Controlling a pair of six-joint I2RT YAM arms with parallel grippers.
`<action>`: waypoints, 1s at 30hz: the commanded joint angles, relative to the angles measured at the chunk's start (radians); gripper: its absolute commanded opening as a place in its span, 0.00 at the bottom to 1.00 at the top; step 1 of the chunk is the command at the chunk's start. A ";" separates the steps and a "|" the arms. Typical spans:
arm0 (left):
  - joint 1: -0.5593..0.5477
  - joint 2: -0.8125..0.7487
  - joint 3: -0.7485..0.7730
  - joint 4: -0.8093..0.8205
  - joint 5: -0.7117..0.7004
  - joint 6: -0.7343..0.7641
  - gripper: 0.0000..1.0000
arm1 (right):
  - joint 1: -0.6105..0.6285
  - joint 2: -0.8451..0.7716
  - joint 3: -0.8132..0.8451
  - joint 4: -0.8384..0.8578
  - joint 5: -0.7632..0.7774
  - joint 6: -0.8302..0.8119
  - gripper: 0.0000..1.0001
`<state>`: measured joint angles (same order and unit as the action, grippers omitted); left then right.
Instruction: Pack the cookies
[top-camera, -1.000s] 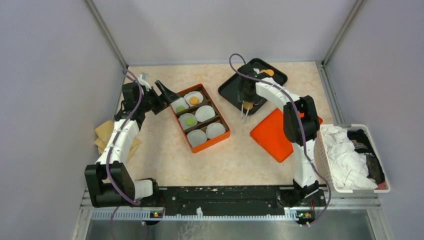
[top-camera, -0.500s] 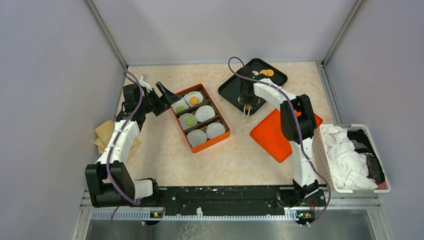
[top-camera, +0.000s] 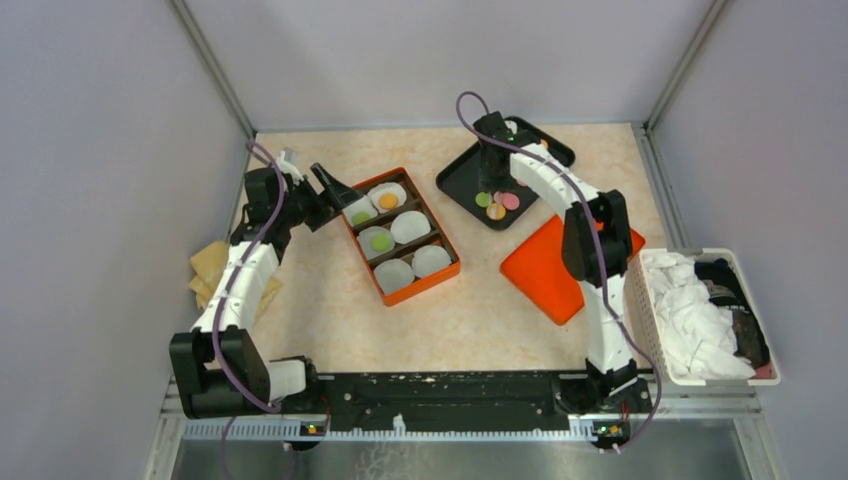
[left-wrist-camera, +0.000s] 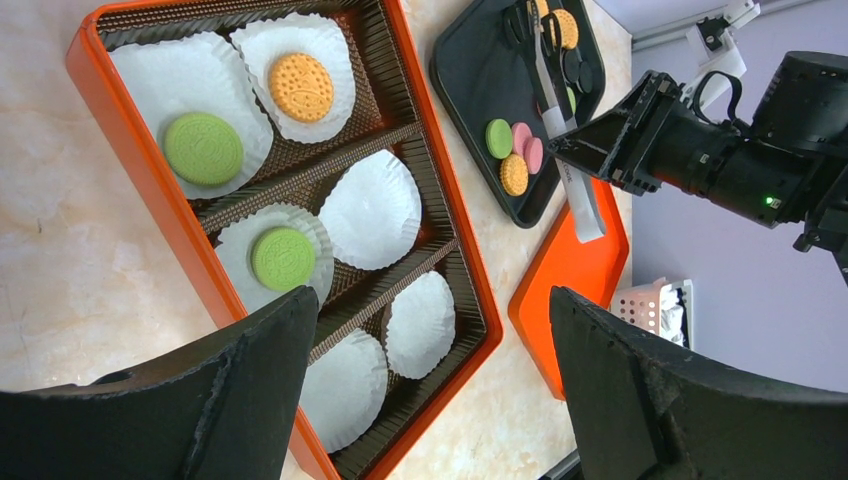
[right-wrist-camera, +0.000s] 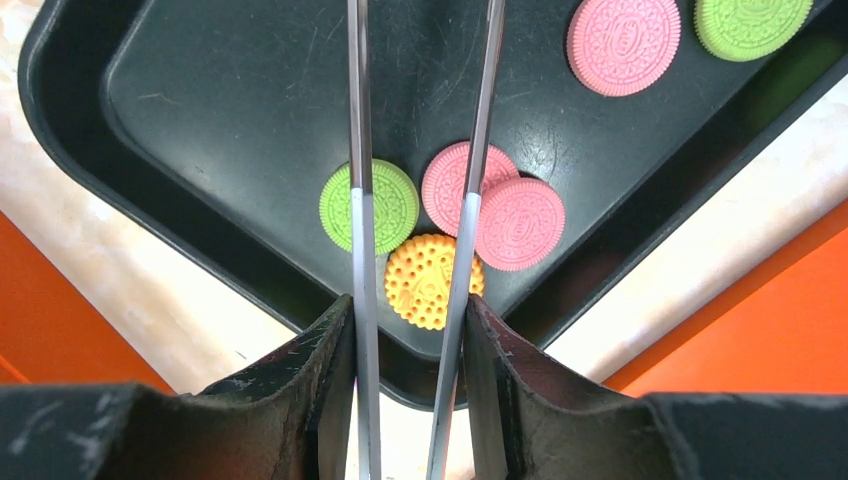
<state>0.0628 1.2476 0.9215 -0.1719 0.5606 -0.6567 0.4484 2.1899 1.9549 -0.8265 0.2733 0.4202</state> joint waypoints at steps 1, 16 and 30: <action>-0.004 -0.028 -0.003 0.043 0.010 -0.004 0.91 | -0.002 -0.124 -0.051 0.042 -0.017 -0.019 0.10; -0.004 -0.033 0.016 0.027 0.000 -0.004 0.91 | 0.147 -0.444 -0.277 0.080 -0.037 -0.111 0.00; -0.004 -0.027 0.036 0.010 -0.026 -0.004 0.91 | 0.387 -0.572 -0.356 0.053 -0.069 -0.115 0.00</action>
<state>0.0628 1.2472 0.9218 -0.1806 0.5461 -0.6571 0.7788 1.6783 1.6188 -0.8021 0.2321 0.3065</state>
